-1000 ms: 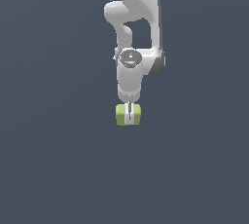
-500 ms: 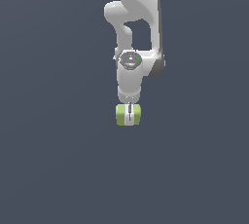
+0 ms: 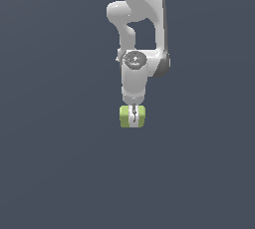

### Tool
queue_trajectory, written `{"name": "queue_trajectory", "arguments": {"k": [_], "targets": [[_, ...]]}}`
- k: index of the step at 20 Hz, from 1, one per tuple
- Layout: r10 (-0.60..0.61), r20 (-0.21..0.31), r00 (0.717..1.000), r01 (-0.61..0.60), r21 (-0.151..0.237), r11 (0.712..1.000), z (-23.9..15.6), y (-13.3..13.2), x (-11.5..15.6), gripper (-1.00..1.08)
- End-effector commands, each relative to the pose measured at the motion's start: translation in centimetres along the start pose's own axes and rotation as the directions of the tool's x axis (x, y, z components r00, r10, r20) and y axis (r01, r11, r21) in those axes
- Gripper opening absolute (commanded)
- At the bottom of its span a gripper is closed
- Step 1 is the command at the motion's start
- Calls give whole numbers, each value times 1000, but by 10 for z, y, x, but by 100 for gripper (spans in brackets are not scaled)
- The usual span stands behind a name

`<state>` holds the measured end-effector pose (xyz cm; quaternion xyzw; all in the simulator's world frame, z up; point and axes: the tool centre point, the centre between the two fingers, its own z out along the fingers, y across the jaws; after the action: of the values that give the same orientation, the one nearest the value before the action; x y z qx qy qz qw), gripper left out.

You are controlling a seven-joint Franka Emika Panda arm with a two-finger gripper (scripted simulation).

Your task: Pick up the object and move it to a goal position.

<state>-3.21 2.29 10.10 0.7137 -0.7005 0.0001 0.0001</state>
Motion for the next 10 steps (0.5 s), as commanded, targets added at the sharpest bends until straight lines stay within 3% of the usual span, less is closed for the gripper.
{"name": "queue_trajectory", "arguments": {"k": [1, 10], "targets": [[-1, 0, 1000, 1, 2, 1000, -6, 2, -7, -100], [-1, 0, 1000, 1, 1, 1000, -53, 21, -56, -100]]}}
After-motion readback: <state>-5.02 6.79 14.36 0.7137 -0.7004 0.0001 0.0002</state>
